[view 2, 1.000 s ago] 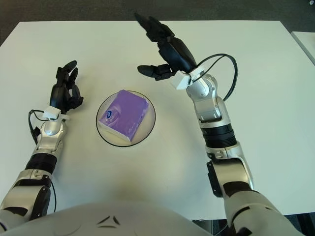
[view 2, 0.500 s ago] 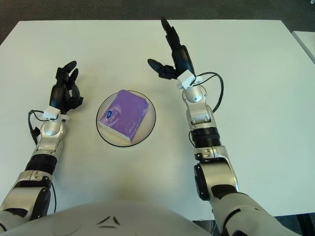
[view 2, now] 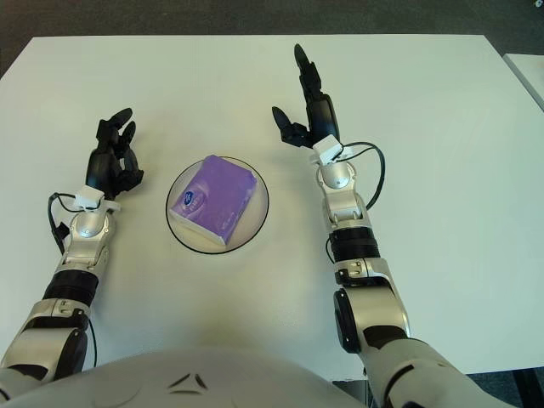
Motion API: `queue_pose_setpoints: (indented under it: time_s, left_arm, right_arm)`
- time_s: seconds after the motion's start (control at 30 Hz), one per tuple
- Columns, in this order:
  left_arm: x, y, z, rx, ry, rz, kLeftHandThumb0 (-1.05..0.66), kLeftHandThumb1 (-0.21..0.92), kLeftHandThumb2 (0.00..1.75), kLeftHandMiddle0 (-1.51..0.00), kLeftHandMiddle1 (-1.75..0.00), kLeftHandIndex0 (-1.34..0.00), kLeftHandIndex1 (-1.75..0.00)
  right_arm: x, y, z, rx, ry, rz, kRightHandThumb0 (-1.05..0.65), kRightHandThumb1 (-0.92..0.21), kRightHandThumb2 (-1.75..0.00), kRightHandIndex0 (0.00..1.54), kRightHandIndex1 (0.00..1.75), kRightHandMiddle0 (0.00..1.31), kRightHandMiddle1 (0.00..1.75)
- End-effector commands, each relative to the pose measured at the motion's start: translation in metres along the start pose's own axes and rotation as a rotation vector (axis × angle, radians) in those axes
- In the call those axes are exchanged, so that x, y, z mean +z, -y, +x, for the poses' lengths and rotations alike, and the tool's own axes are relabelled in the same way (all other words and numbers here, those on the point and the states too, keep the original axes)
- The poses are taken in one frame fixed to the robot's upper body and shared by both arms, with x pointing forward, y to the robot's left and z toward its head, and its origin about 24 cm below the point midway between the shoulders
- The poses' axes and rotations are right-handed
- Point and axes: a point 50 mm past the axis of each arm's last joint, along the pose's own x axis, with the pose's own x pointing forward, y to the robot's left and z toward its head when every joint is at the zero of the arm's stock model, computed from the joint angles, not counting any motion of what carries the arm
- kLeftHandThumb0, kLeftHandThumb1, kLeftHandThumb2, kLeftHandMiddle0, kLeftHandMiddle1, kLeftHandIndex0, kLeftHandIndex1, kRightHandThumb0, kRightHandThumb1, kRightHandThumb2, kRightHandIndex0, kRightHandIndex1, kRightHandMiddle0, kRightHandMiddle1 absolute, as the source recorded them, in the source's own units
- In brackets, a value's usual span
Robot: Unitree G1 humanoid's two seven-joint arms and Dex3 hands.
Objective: Put the tissue paper into the plate.
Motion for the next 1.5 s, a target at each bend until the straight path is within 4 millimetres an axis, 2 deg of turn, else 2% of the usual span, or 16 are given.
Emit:
queue_pose_setpoints:
  time_s: [0.0,0.27,0.67,1.07,1.3,1.47]
  left_arm:
    - [-0.043,0.02,-0.06,-0.019,-0.265,-0.045,-0.62,0.92,0.82,-0.36,-0.05,0.0,-0.78]
    - [-0.042,0.02,-0.06,-0.017,-0.268,-0.058,-0.63,0.92,0.8,-0.36,-0.05,0.0,-0.78]
    - [-0.041,0.02,-0.06,-0.018,-0.261,-0.062,-0.64,0.92,0.8,-0.36,-0.05,0.0,-0.77]
    - [-0.04,0.018,-0.061,-0.018,-0.266,-0.062,-0.65,0.92,0.79,-0.36,-0.05,0.0,-0.77]
    - [-0.038,0.018,-0.061,-0.017,-0.262,-0.064,-0.63,0.92,0.79,-0.36,-0.05,0.0,-0.77]
    - [-0.038,0.018,-0.062,-0.018,-0.263,-0.061,-0.63,0.92,0.79,-0.36,-0.04,0.0,-0.76]
  right_arm:
    - [-0.011,0.001,-0.009,-0.036,-0.062,0.075,-1.05,-0.92,-0.97,0.0,0.0,0.0,0.0]
    - [-0.026,-0.004,-0.022,-0.058,-0.154,0.149,-1.03,-0.92,-1.1,0.0,0.0,0.0,0.0]
    - [-0.037,-0.01,-0.043,-0.074,-0.219,0.146,-0.99,-0.92,-1.13,0.0,0.0,0.0,0.0]
    - [-0.04,-0.02,-0.071,-0.104,-0.273,0.136,-0.95,-0.92,-1.12,0.0,0.0,0.0,0.0]
    - [-0.036,-0.023,-0.095,-0.126,-0.278,0.084,-0.91,-0.92,-1.1,0.0,0.0,0.0,0.0]
    - [-0.033,-0.026,-0.105,-0.133,-0.284,0.064,-0.89,-0.92,-1.08,0.0,0.0,0.0,0.0]
